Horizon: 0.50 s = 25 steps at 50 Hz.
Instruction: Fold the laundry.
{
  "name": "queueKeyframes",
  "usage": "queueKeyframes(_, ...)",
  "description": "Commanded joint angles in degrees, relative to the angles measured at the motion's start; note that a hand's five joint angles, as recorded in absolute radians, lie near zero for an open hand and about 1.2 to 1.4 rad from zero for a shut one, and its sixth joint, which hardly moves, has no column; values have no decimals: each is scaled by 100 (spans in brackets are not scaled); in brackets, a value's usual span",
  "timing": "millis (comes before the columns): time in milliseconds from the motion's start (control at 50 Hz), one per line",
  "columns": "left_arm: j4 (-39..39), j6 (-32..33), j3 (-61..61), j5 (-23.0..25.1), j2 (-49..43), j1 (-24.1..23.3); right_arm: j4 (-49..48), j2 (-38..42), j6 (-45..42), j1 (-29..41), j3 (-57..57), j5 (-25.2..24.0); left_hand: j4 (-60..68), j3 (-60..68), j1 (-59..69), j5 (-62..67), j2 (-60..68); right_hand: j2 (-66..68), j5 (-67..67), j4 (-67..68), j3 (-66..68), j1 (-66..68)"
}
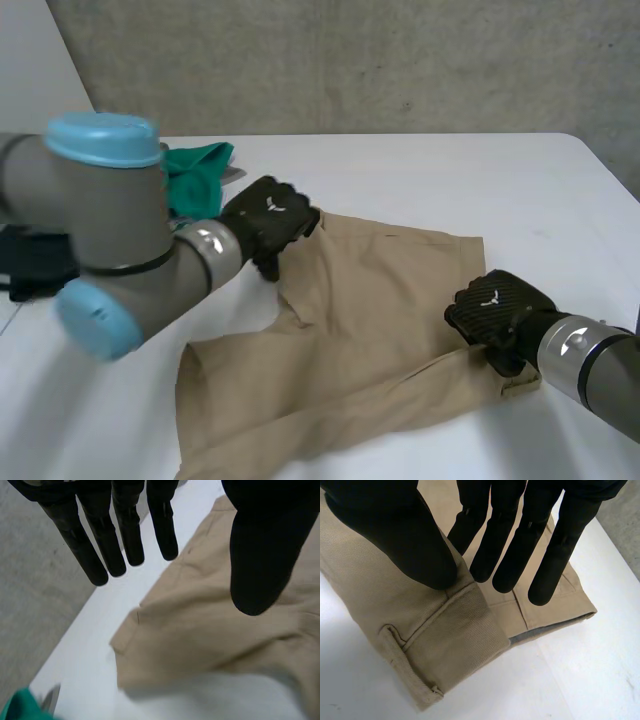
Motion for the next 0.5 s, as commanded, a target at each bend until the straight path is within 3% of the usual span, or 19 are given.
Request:
queueKeyframes(20, -233, 517, 1701, 434, -1594, 77, -194, 148, 56, 83, 40, 83, 227, 249, 152, 227, 240, 1245, 1135, 1138, 1182, 1488)
queueKeyframes(80, -706, 928, 2377, 294, -2199, 120, -212, 210, 56, 91, 40, 110, -1348, -1326, -1422, -1347, -1334, 1245, 1135, 1138, 1182, 1488)
queueKeyframes(140, -1094, 1246, 2783, 126, -2518, 164, -247, 245, 56, 91, 40, 110, -1424, -1402, -1498, -1423, -1410, 1245, 1135, 1138, 1182, 1488)
queueKeyframes(220, -1569, 1589, 3214, -137, -2931, 217, -326, 280, 56, 65, 40, 110, -569, -547, -643, -568, -555, 1245, 1135, 1138, 1182, 1488)
queueKeyframes(260, -1623, 1607, 3241, -269, -2967, 235, -370, 289, 65, 39, 13, 110, 1545, 1567, 1471, 1545, 1558, 1245, 1135, 1138, 1182, 1488)
queueKeyframes(280, -1623, 1573, 3224, -391, -2915, 235, -396, 289, 56, 30, 5, 110, 4368, 4390, 4294, 4369, 4382, 1245, 1135, 1138, 1182, 1488)
queueKeyframes(300, -1605, 1546, 3215, -462, -2862, 235, -405, 289, 56, 21, 5, 110, 4777, 4799, 4703, 4778, 4791, 1245, 1135, 1138, 1182, 1488)
queueKeyframes(420, -1185, 687, 2593, -1437, -2108, 270, -432, 254, 47, 12, 13, 118, 4781, 4803, 4707, 4782, 4795, 1245, 1135, 1138, 1182, 1488)
queueKeyframes(500, -745, 438, 1986, -1535, -1755, 261, -414, 236, 47, 39, 40, 118, 4781, 4803, 4707, 4782, 4795, 1245, 1135, 1138, 1182, 1488)
